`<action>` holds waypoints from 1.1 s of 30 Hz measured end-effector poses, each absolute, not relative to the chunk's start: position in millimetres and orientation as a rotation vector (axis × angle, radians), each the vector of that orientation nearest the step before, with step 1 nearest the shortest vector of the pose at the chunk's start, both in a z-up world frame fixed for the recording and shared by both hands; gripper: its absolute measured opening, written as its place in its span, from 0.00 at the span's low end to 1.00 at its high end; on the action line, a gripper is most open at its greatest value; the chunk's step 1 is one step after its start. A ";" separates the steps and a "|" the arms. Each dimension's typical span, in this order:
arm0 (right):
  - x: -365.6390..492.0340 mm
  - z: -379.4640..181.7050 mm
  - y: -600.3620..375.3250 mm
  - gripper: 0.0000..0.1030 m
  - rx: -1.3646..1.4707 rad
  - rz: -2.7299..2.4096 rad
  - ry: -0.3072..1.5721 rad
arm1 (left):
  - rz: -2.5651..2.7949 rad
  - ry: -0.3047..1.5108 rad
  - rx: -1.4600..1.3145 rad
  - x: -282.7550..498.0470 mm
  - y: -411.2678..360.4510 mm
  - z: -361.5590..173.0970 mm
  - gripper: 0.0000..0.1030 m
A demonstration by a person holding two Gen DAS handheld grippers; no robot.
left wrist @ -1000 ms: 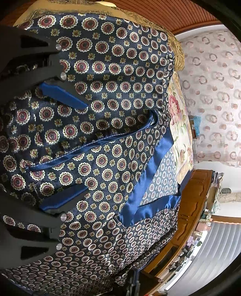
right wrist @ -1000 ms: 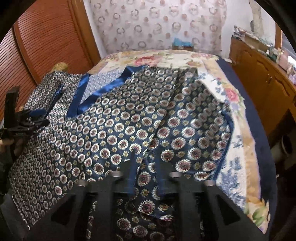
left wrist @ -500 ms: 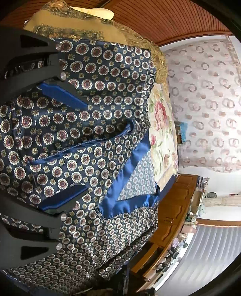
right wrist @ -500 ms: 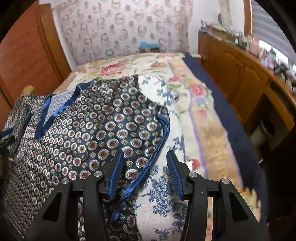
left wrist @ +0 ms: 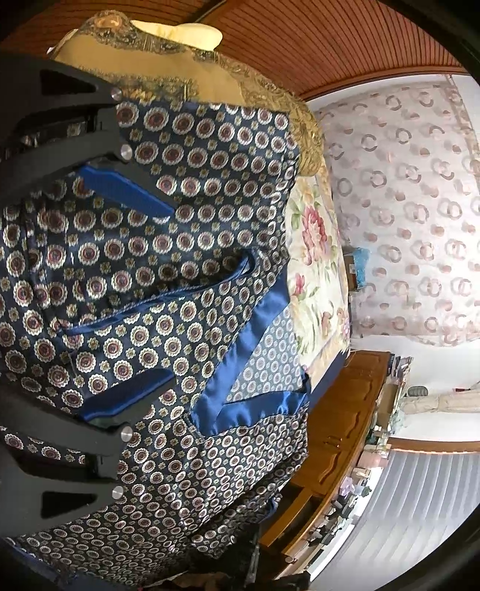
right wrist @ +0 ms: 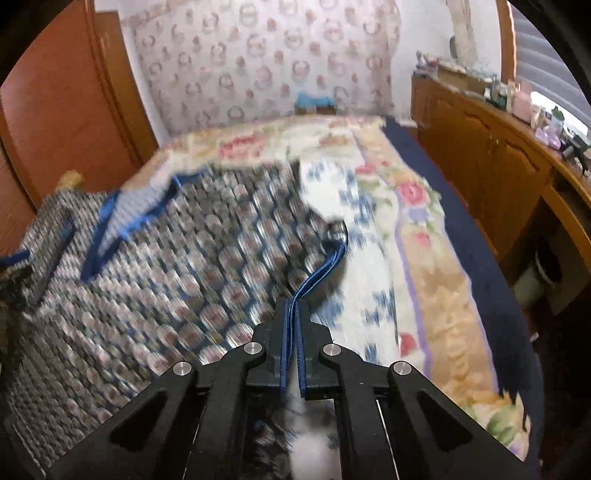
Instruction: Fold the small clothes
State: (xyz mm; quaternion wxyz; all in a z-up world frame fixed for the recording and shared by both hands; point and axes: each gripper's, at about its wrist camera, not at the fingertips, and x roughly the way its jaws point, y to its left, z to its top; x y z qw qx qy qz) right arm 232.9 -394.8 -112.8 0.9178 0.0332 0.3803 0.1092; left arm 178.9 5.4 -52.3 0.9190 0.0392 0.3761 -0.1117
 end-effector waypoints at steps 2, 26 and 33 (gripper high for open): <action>235.1 -104.5 -388.2 0.01 0.091 0.262 0.756 | -0.223 0.763 0.070 178.9 10.3 -47.2 0.82; 285.1 -103.7 -360.6 0.39 -0.025 0.238 0.813 | -0.118 0.698 0.006 180.1 58.8 -26.4 0.82; 318.6 -115.4 -365.3 0.31 -0.064 0.233 0.859 | -0.067 0.681 0.007 186.6 75.0 -20.0 0.82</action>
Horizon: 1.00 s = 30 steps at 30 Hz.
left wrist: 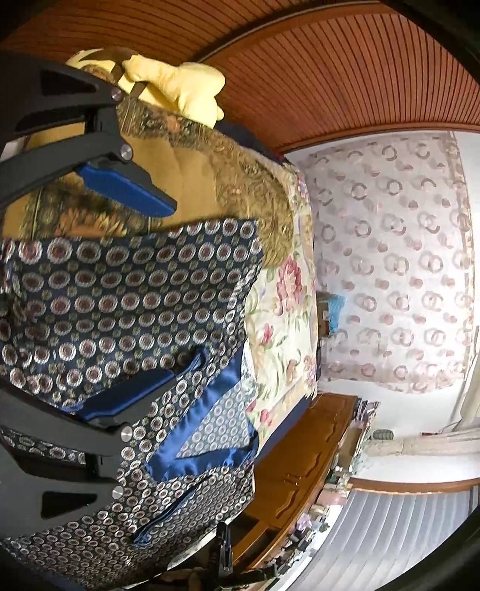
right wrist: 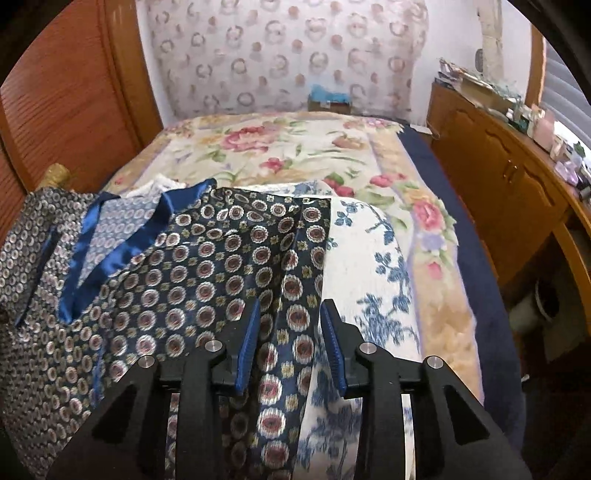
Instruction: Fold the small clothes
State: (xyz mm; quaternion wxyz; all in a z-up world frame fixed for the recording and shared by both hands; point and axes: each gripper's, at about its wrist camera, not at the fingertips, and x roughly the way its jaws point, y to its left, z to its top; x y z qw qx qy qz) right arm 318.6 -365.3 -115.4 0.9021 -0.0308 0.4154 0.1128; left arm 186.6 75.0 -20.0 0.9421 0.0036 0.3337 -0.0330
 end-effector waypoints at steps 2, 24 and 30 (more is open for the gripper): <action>326.6 -120.0 -362.0 0.27 -0.079 0.222 0.875 | -0.056 0.678 0.001 188.4 78.5 -17.8 0.82; 346.8 -101.3 -403.1 0.27 -0.077 0.130 0.833 | -0.010 0.691 -0.016 207.7 118.6 -21.6 0.82; 358.1 -115.6 -401.5 0.33 -0.063 0.170 0.871 | 0.015 0.690 -0.031 219.2 140.0 -19.7 0.82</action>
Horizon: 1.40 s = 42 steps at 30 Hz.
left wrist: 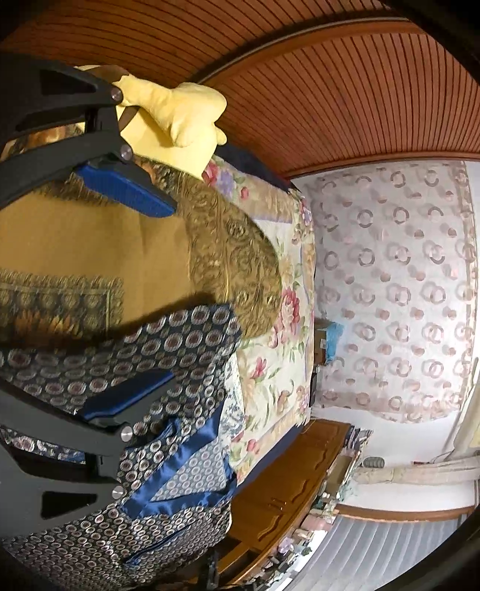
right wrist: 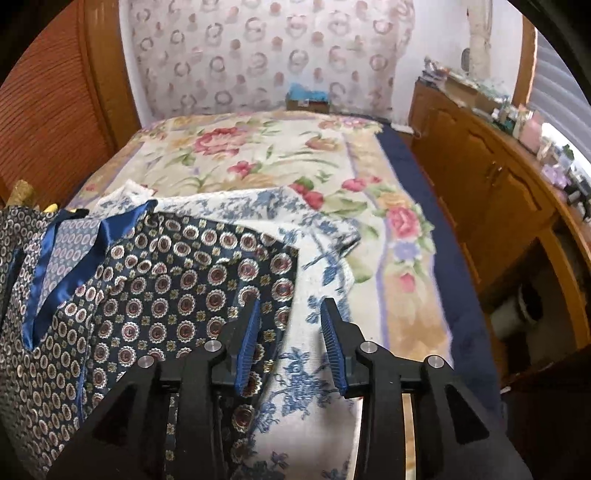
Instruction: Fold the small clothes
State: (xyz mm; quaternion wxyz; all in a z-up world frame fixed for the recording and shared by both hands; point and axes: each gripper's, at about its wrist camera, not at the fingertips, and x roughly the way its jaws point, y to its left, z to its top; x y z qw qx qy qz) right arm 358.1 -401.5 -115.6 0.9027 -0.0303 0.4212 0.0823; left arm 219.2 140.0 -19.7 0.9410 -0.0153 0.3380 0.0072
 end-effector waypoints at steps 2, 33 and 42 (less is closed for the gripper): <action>359.8 -120.5 -400.9 0.33 -0.060 0.178 0.878 | 0.018 0.698 -0.040 223.0 145.4 -20.9 0.81; 360.8 -135.5 -406.4 0.34 -0.044 0.203 0.848 | -0.171 0.868 -0.100 300.8 131.8 -41.6 0.43; 359.4 -135.0 -403.0 0.08 -0.012 0.260 0.854 | -0.246 0.835 -0.099 279.1 116.8 -32.6 0.01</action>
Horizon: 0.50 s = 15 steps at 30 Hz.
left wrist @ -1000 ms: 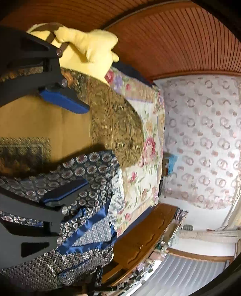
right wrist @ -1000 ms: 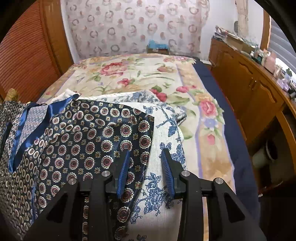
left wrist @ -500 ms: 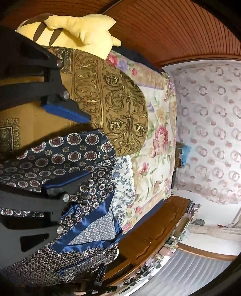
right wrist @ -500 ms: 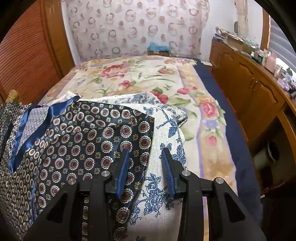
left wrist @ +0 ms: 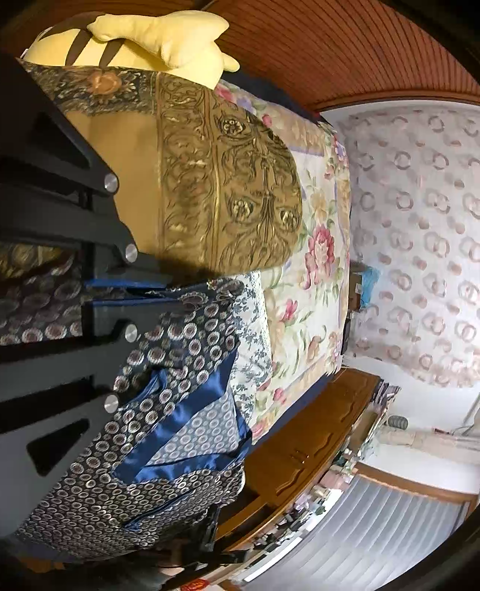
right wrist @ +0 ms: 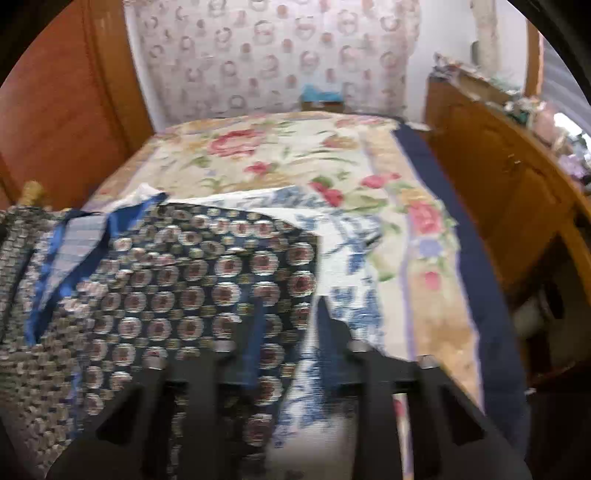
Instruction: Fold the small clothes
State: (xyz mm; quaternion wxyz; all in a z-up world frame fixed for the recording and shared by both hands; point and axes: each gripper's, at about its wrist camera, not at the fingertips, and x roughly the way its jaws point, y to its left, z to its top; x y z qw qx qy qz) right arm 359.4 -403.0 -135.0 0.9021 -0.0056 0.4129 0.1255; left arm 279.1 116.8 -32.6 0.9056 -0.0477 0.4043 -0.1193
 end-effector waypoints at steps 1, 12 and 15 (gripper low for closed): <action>359.0 -133.4 -400.3 0.05 -0.014 0.267 0.857 | -0.253 0.828 -0.097 275.3 114.5 -31.1 0.00; 288.9 -59.0 -380.4 0.00 0.033 0.380 0.620 | -0.285 0.670 -0.115 189.9 96.6 7.5 0.00; 263.7 -46.4 -379.4 0.00 0.030 0.397 0.574 | -0.283 0.624 -0.112 159.7 97.5 14.9 0.00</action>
